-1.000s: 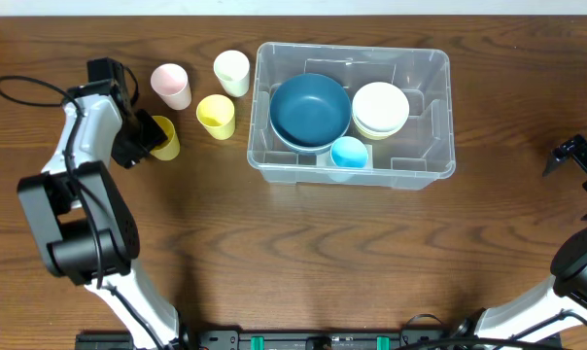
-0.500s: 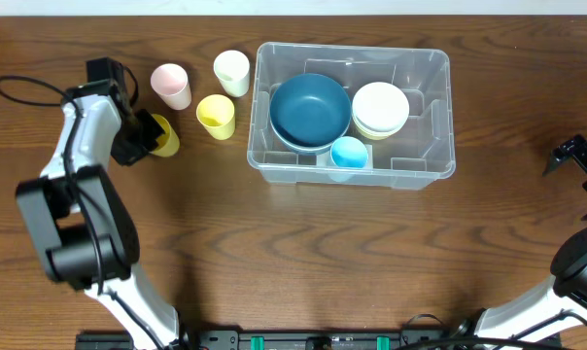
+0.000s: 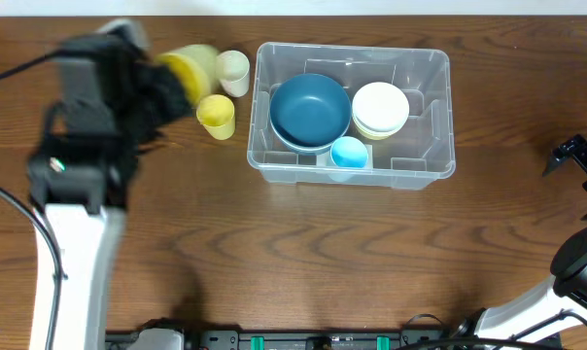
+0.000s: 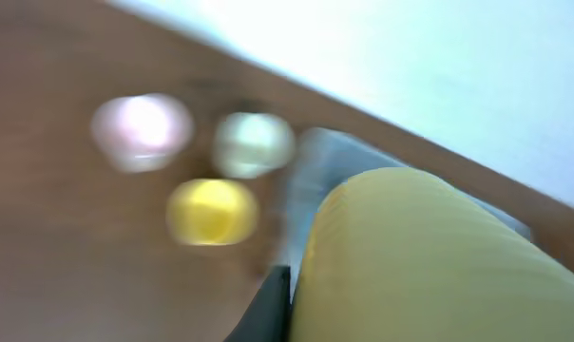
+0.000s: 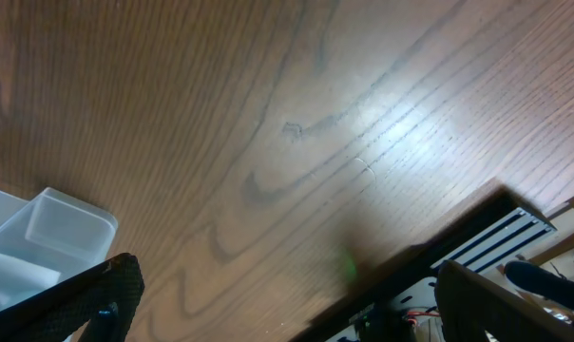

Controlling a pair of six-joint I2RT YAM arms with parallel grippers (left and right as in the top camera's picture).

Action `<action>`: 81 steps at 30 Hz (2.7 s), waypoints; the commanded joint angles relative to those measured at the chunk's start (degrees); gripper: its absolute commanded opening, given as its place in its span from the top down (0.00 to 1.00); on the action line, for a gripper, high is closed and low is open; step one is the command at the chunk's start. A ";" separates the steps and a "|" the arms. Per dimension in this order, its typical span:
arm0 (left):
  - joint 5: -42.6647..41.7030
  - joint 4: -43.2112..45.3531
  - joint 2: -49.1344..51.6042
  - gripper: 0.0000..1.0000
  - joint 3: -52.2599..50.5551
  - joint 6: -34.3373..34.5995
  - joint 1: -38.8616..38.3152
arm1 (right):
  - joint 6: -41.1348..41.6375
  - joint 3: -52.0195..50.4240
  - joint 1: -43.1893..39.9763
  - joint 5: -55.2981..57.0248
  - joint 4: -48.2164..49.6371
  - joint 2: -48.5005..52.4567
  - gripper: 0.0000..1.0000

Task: Pack container
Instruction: 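Carry the yellow cup into the bin and release it, then withdraw the left gripper from the bin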

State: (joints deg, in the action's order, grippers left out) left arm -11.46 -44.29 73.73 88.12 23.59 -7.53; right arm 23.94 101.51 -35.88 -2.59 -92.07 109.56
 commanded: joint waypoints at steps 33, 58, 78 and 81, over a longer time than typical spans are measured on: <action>16.04 5.14 31.89 0.93 -0.13 -1.05 -32.41 | 0.87 -0.02 -0.59 0.09 -0.04 -1.44 0.01; 16.11 2.14 33.29 0.67 -0.15 -4.24 -31.61 | 0.87 -0.02 -0.59 0.09 -0.04 -1.44 0.01; 16.02 -5.57 17.73 0.37 8.04 -4.72 -3.17 | 0.87 -0.02 -0.59 0.09 -0.04 -1.44 0.01; 16.02 -6.34 21.81 0.37 7.74 -4.94 -1.29 | 0.87 -0.02 -0.59 0.09 -0.04 -1.44 0.01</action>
State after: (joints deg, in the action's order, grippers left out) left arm 4.54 -49.76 90.48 97.51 19.44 -10.09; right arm 23.94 101.51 -35.88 -2.59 -92.09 109.56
